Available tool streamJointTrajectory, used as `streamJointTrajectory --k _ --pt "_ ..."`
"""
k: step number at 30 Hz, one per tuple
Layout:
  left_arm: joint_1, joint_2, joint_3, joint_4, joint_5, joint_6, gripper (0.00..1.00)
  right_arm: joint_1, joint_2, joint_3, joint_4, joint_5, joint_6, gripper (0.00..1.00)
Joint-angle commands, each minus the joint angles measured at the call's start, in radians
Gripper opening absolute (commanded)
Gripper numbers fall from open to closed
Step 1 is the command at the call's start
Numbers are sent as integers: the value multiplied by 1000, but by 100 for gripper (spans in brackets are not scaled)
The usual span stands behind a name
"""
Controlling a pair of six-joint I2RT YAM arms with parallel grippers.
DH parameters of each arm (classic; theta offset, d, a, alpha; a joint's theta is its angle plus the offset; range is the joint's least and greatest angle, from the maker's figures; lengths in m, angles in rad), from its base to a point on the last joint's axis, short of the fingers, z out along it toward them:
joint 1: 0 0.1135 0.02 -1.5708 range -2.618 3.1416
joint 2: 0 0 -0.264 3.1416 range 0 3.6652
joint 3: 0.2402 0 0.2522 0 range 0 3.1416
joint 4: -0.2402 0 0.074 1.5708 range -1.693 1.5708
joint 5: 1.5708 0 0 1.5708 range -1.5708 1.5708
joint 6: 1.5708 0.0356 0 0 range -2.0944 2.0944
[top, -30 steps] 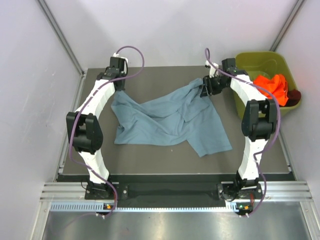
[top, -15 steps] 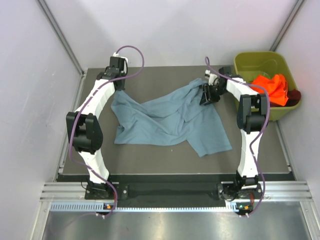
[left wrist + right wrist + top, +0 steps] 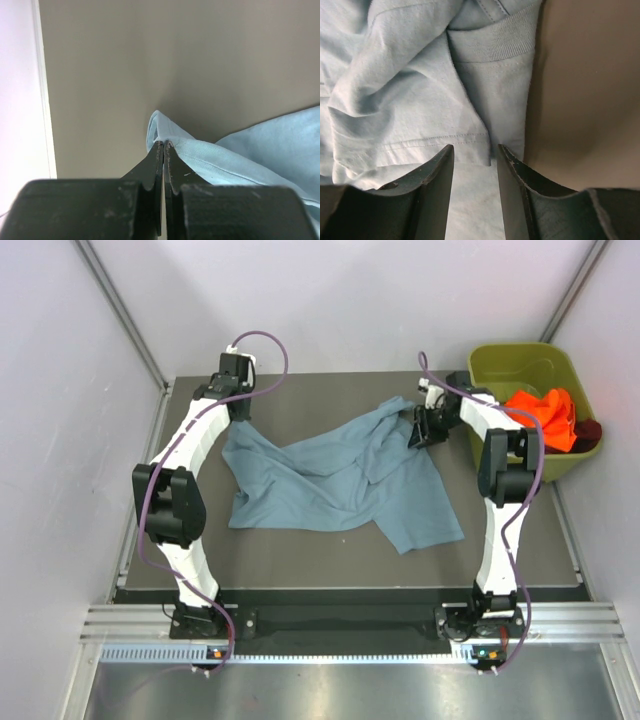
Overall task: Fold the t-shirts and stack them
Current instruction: Flatten the tshirt out
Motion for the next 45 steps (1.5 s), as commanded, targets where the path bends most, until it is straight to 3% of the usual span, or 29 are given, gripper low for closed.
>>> streamJointTrajectory --k 1,7,11,14,20,25,30,36,45 --pt "0 5 26 27 10 -19 0 -10 -67 -15 -3 7 -19 40" --pt "0 13 25 28 17 -24 0 -12 -46 3 -21 -1 -11 37" --pt "0 13 22 30 15 -22 0 -12 -32 17 -37 -13 -9 9" --pt "0 8 19 33 4 -21 0 -12 -40 22 -34 -15 -9 0" --pt "23 -4 68 62 -54 45 0 -24 -108 112 -35 -10 9 0" --pt "100 -35 154 111 -79 102 0 -93 -176 378 -14 -18 66 0" --pt "126 -87 230 143 -62 149 0 -144 -262 509 89 -56 200 0" --pt "129 -251 211 168 -7 188 0 -178 -481 435 147 -102 300 0" --pt "129 -729 -9 159 133 197 0 -181 -938 148 106 -90 285 0"
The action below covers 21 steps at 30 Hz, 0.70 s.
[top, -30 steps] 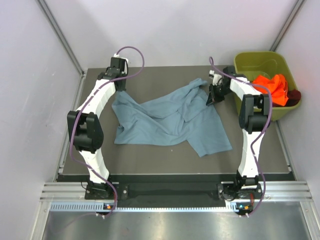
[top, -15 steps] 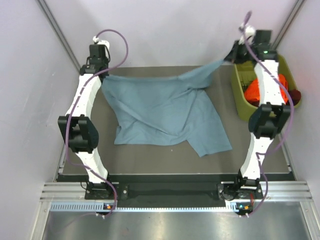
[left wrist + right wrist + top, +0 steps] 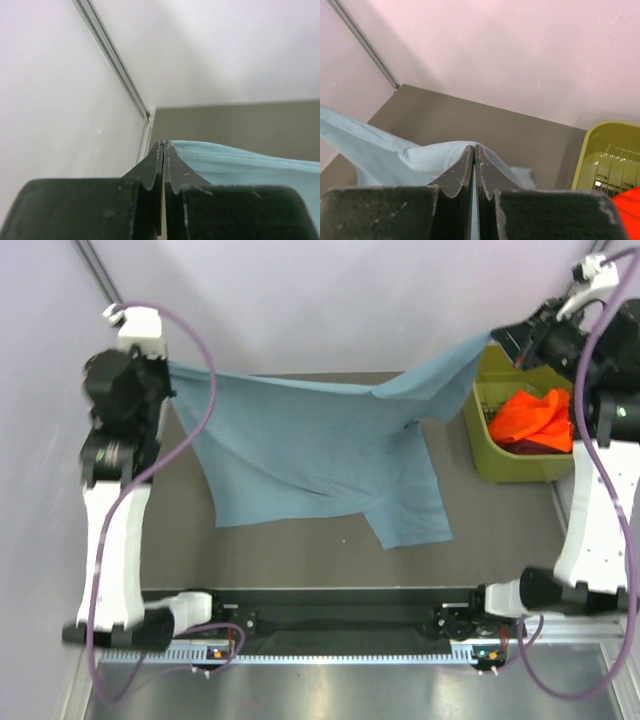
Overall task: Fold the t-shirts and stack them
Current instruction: Flatten the tshirt out
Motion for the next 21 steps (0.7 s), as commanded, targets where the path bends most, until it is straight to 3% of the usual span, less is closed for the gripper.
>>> streamJointTrajectory --k 1,7,10,15,21 --pt "6 -201 -24 29 45 25 0 -4 -176 -45 -4 13 -1 0" --pt "6 -390 16 -62 97 68 0 -4 -437 -65 -19 77 27 0" --pt "6 -434 59 -84 117 86 0 -4 -494 17 -34 132 55 0" --pt "6 -424 197 -111 140 123 0 -14 -488 260 -86 203 26 0" --pt "6 -373 263 -61 131 166 0 -36 -434 380 -39 252 29 0"
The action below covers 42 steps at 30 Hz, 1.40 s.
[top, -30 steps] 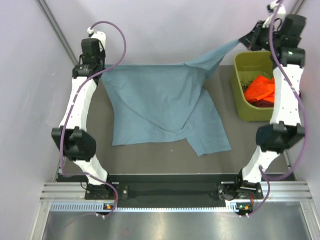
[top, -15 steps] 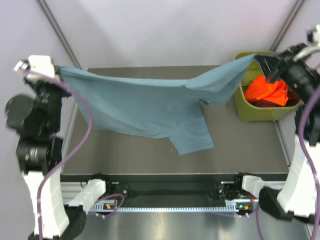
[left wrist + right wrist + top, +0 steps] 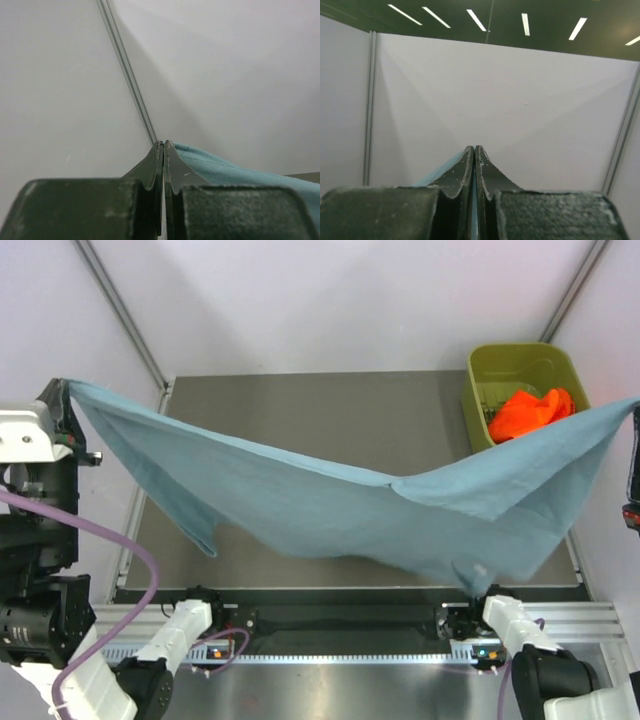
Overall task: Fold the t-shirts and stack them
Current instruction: Flatten the tshirt out
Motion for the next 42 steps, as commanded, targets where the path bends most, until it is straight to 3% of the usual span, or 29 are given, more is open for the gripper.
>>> streamJointTrajectory --k 1,4,9,12,19,23,25,27,30,32,35,42 --pt "5 63 21 77 0 52 0 -26 81 6 48 70 7 0" --pt "5 79 -47 121 -9 81 0 -39 107 -56 93 62 13 0" --pt "3 112 -300 166 -18 110 0 -40 145 -340 234 79 18 0" --pt "5 171 -440 187 -13 117 0 -40 237 -423 293 74 10 0" --pt "5 445 -634 370 -12 123 0 13 641 -448 340 22 -79 0" --pt "5 680 -560 474 -72 123 0 63 892 -335 306 43 -159 0" --pt "5 839 -494 515 -105 133 0 79 1072 -189 295 57 -180 0" --pt "5 950 -340 528 -147 163 0 96 1261 32 272 95 -196 0" --pt "5 1164 -94 532 -196 215 0 135 1406 217 303 178 -235 0" --pt "5 1282 62 549 -242 247 0 155 1395 172 425 258 -261 0" --pt "3 1363 144 603 -266 282 0 202 1342 14 562 306 -277 0" --pt "5 1400 83 724 -308 296 0 205 1391 -35 534 344 -246 0"
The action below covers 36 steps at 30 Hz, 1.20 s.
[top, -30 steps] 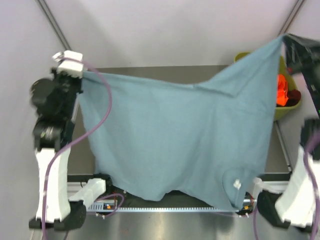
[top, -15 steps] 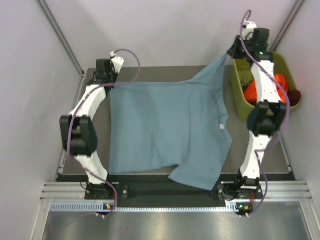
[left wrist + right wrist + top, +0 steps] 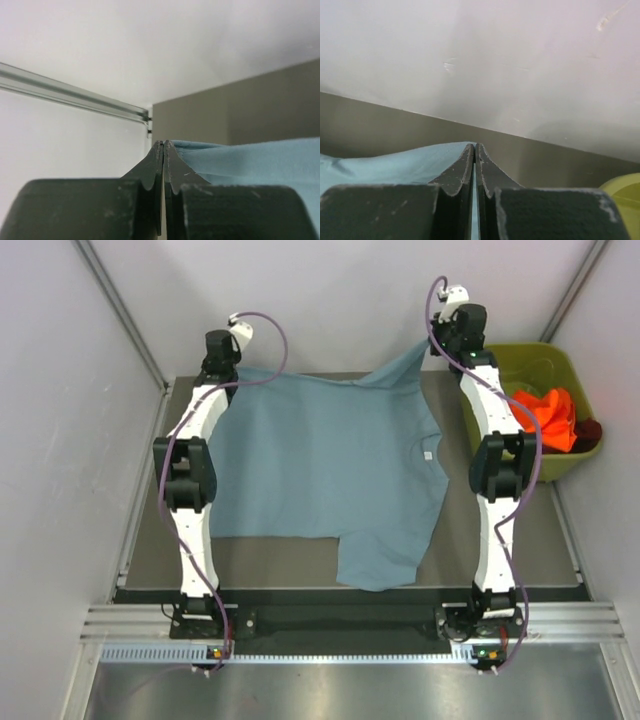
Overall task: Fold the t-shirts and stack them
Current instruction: Flatten the tshirt out, then fold the tshirt
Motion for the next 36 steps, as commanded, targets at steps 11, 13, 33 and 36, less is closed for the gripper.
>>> streamJointTrajectory --k 11,13,33,36 --pt "6 24 -20 62 -60 18 0 -23 -115 -81 -13 -21 48 0" --pt "8 -5 -71 39 -55 12 0 -23 -156 -118 -39 -52 57 0" --pt "47 -572 -452 -383 261 -125 0 92 -728 -762 -157 -204 145 0" --pt "47 -626 -515 -400 287 -140 0 98 -799 -843 -168 -204 148 0"
